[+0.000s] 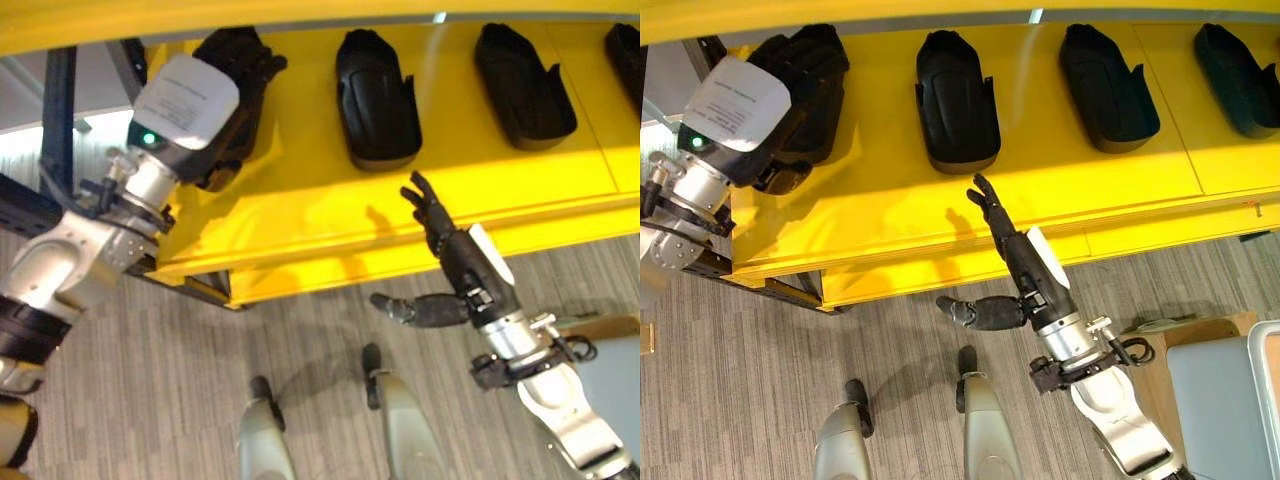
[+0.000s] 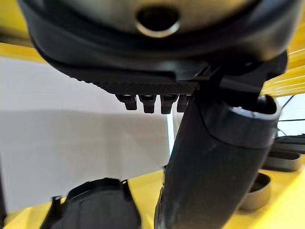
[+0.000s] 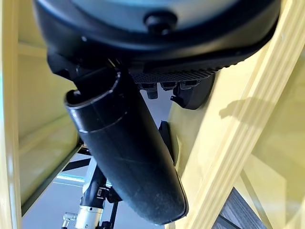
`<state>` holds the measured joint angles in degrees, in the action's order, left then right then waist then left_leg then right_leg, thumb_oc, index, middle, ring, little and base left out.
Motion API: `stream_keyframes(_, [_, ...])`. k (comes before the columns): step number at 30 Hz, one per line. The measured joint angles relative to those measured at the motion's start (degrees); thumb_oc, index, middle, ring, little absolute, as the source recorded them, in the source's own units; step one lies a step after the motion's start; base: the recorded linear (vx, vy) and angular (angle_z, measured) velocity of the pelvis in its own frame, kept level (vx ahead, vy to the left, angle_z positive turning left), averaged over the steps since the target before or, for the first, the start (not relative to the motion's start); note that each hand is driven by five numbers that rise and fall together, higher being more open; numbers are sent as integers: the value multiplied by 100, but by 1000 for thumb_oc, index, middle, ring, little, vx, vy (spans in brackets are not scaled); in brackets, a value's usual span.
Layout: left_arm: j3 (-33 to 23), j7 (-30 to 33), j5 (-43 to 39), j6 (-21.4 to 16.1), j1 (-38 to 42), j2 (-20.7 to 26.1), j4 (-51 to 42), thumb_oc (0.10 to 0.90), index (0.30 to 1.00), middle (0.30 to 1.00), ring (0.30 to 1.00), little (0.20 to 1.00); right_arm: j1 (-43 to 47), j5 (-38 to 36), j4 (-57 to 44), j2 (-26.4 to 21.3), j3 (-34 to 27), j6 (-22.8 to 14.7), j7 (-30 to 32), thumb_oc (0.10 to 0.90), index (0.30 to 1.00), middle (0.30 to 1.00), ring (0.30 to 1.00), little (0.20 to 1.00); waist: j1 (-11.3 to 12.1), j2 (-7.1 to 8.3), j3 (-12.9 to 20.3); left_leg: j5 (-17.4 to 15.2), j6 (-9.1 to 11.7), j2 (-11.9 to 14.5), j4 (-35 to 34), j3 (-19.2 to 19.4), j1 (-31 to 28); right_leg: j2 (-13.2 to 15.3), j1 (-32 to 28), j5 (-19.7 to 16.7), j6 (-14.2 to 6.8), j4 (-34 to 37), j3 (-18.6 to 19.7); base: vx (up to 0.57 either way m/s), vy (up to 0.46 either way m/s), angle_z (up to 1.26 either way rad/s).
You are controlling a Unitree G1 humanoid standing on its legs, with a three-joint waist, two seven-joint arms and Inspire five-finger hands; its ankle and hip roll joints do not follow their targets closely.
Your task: Move parts from the plastic box to the shelf.
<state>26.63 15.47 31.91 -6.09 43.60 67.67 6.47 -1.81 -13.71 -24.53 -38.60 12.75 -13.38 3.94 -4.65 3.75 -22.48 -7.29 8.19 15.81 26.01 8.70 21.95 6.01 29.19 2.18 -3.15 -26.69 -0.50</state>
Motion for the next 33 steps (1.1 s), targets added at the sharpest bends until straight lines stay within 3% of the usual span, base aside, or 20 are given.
stream_keyframes(11, [-217, 7, -7, 392, -16, -809, 756, 900, 1000, 1000, 1000, 1000, 0, 0, -1, 0, -17, 19, -49, 900, 1000, 1000, 1000, 1000, -42, 0, 1, -23, 9, 4, 78, -34, 76, 3, 35, 14, -4, -42, -4, 1, 0, 0])
stream_keyframes(21, [-215, 2, -5, 437, -51, -849, 930, 900, 1000, 1000, 1000, 1000, -3, -2, -1, 0, -17, 54, -82, 900, 1000, 1000, 1000, 1000, -134, 0, 1, -26, 11, 4, 91, -34, 100, 2, 57, 14, -7, -40, -8, 0, 0, 0])
stream_keyframes(28, [-191, -4, -5, 486, -40, -1258, 1515, 900, 1000, 1000, 1000, 1000, -49, -3, -1, 0, -15, 55, -90, 900, 1000, 1000, 1000, 1000, -152, 0, 0, -32, 14, 4, 116, -35, 106, 2, 58, 15, -7, -48, -2, 0, 0, 0])
stream_keyframes(33, [-95, -10, -3, 494, -9, -1297, 1782, 900, 1000, 1000, 1000, 1000, -51, -4, -3, 0, -17, 54, -91, 900, 1000, 1000, 1000, 1000, -165, 1, 1, -49, 11, 10, 166, -40, 201, 1, 141, 15, -10, -56, 0, 0, 0, 0])
